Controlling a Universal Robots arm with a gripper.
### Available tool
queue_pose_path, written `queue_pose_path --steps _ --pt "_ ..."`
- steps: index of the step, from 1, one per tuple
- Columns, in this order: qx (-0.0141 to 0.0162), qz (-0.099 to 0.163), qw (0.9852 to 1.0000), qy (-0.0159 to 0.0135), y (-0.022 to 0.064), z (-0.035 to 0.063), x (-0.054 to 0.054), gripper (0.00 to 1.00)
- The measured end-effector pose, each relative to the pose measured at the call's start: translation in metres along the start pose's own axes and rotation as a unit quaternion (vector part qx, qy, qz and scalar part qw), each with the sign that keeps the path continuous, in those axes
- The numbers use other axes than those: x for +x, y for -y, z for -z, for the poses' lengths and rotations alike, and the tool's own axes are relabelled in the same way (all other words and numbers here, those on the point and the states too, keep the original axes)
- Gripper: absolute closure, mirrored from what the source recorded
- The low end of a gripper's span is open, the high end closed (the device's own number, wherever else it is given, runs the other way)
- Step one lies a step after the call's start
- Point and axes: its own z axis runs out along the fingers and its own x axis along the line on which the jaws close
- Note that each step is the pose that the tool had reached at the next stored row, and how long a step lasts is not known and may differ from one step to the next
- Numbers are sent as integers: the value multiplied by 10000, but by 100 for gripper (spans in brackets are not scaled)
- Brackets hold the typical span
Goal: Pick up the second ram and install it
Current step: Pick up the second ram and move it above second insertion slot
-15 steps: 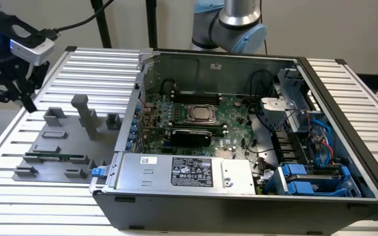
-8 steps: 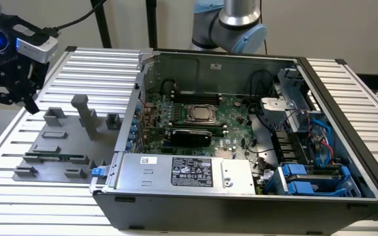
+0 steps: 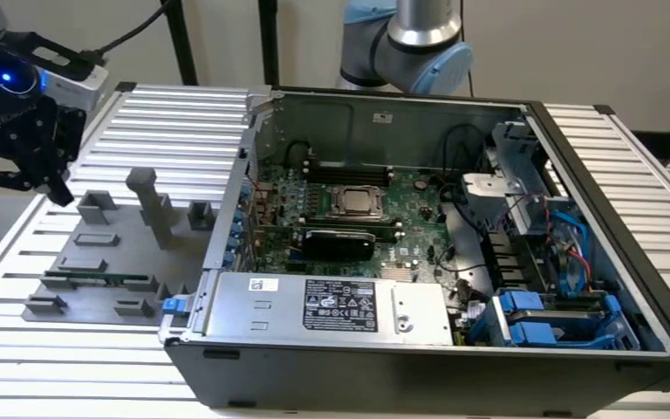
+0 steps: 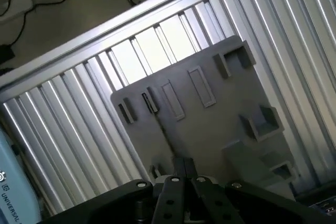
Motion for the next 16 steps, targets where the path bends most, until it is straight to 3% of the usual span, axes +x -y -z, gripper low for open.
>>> queue_pose_path --steps 4,8,12,16 --pt "8 362 9993 13 -1 -54 -2 100" --pt "14 726 9974 24 -1 -112 -4 100" --pt "18 1090 9940 36 -2 -166 -5 100" --pt "19 1433 9897 45 -3 -218 -7 100"
